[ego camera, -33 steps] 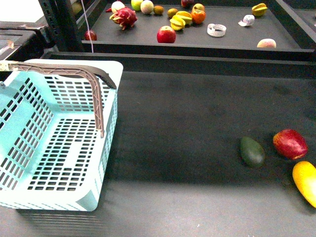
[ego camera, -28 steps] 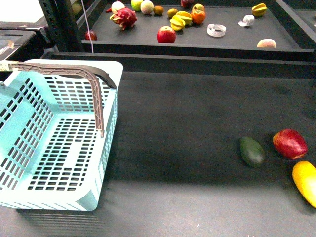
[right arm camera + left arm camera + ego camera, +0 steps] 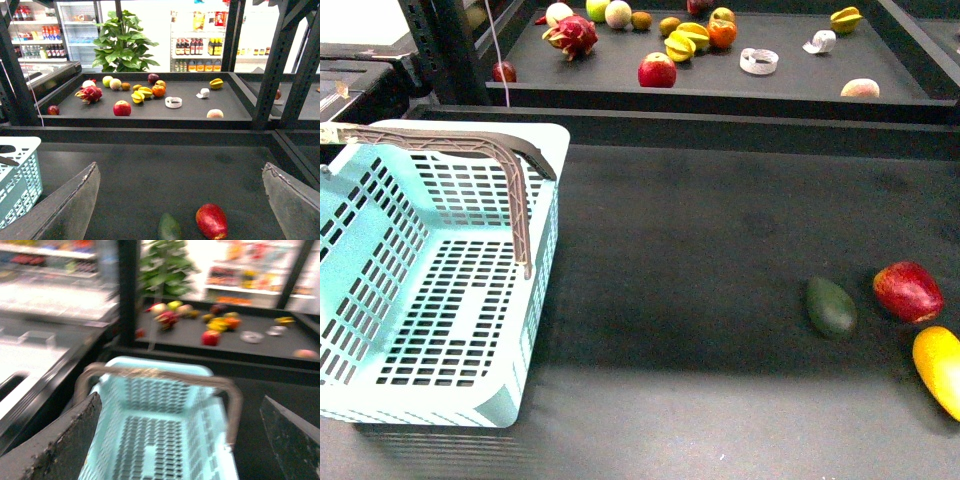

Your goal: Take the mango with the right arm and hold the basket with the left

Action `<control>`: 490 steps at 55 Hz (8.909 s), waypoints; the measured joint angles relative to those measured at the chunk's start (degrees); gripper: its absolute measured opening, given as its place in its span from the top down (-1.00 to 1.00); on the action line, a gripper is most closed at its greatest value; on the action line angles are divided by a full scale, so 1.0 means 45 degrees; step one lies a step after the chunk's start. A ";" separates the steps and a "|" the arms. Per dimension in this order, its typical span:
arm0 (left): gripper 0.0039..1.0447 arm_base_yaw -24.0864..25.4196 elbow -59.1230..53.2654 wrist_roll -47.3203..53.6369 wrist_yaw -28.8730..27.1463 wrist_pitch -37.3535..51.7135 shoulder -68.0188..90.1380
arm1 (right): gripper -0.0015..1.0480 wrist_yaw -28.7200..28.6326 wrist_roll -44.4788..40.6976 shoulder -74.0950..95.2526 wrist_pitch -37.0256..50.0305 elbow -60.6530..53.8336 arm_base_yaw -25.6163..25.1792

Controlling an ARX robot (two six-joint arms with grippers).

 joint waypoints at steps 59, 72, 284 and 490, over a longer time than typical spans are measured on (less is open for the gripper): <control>-0.02 -0.1020 1.1861 -1.4625 -0.1685 0.7703 2.5772 | -0.85 0.0005 0.0000 0.0000 0.0000 0.0000 0.0010; 0.77 -0.1025 1.1594 -1.5033 -0.1180 0.7830 2.5709 | -0.85 0.0005 0.0000 0.0000 0.0000 0.0000 0.0010; 0.92 -0.6970 0.7786 -0.3279 0.3793 1.2264 2.2678 | -0.70 -0.0690 -0.2263 3.5384 1.0287 1.2983 -0.4930; 0.92 -0.6960 0.7781 -0.3322 0.3808 1.2264 2.2804 | 0.96 0.0063 0.0053 0.6164 0.6139 -0.0010 0.0053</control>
